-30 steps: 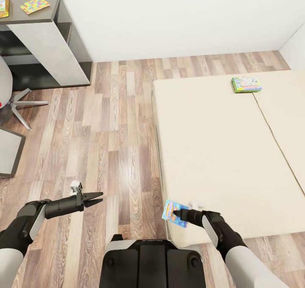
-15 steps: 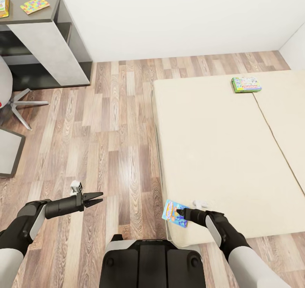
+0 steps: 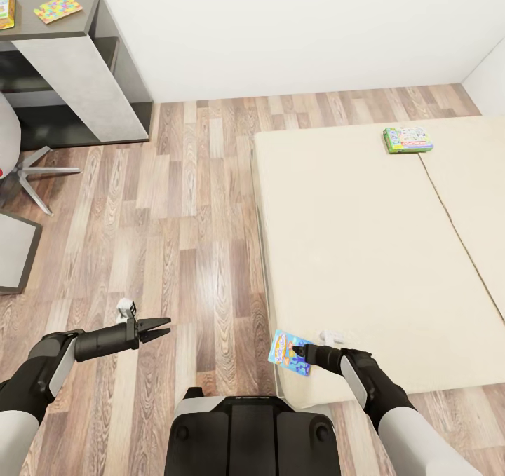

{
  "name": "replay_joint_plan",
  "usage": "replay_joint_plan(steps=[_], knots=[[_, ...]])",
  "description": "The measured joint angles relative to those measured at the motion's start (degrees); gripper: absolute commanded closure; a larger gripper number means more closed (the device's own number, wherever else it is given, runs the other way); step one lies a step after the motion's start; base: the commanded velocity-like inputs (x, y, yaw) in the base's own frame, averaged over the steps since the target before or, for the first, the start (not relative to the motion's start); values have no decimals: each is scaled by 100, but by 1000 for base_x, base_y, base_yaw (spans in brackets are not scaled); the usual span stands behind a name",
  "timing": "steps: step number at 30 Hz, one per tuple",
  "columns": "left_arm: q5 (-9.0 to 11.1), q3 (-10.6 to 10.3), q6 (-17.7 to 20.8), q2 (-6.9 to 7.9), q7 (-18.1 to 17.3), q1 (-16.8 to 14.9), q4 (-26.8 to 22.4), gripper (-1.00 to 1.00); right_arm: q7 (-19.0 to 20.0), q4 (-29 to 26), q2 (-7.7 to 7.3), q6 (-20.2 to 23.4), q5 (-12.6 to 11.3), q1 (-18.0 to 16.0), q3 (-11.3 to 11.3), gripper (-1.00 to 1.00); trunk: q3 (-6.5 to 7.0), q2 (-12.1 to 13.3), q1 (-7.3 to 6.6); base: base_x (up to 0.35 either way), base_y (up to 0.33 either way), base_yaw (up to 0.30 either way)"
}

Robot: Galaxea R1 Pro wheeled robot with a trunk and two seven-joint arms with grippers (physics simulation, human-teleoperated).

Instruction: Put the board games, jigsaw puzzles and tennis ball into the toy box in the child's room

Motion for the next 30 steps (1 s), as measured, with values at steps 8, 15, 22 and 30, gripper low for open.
replay_joint_plan(steps=[8,15,22,30], knots=[[0,0,0,0,0,0,0,-100,5,0,0,18,-1,-1,0,-100,0,0,0,0,0,0],[0,0,0,0,0,0,0,-100,-1,0,0,18,-3,-1,0,-100,6,0,0,0,0,0],[0,0,0,0,0,0,1,-100,-3,0,0,13,-4,0,0,-100,57,0,0,0,0,0],[0,0,0,0,0,0,3,-100,-4,0,6,5,-6,0,2,-100,128,0,0,0,0,0]])
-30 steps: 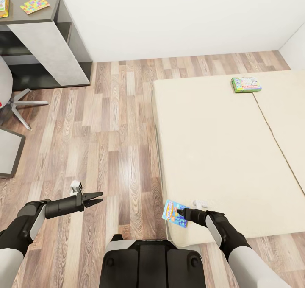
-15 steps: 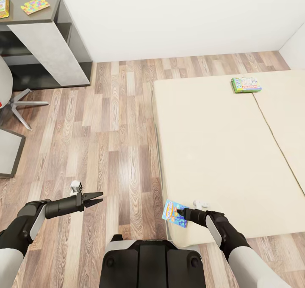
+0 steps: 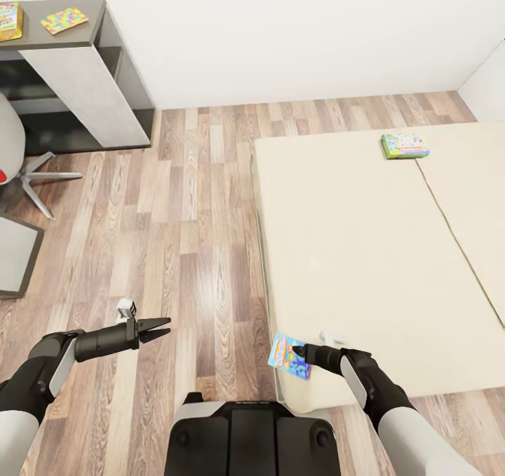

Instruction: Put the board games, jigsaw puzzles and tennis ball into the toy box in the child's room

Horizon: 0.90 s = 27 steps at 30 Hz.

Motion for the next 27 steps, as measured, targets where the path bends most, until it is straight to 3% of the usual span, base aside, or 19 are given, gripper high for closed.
replay_joint_plan(steps=[27], knots=[[0,0,0,0,0,0,-2,-100,0,0,2,-2,1,0,1,-100,220,0,0,0,0,0]])
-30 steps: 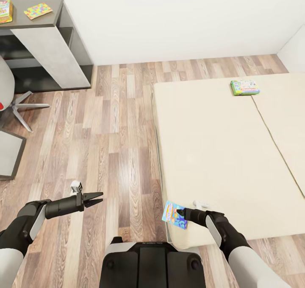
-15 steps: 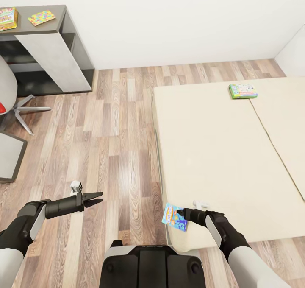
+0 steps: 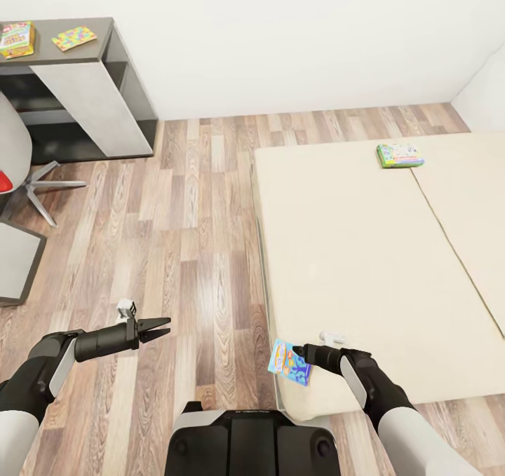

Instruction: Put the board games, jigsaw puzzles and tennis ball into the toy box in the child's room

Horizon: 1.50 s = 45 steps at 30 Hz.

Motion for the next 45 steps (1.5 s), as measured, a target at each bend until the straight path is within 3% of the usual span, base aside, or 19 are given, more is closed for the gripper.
replay_joint_plan(steps=[23,45], knots=[[0,0,0,0,0,0,-1,-100,1,0,-3,-5,0,0,-1,-100,14,0,0,0,0,0],[1,0,0,0,0,0,0,-100,0,0,0,-9,-1,0,0,-100,204,0,0,0,0,0]])
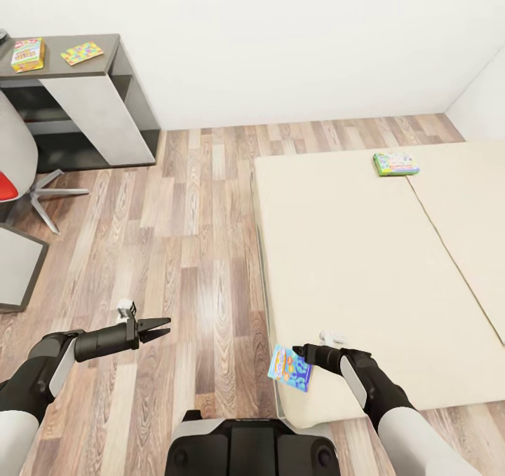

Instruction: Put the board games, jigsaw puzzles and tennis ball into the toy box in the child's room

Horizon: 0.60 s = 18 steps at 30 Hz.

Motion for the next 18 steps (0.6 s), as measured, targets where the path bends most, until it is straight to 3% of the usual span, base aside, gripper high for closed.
replay_joint_plan(steps=[18], knots=[[0,0,0,0,0,0,1,-100,0,0,0,0,3,0,0,-100,168,0,0,0,0,0]])
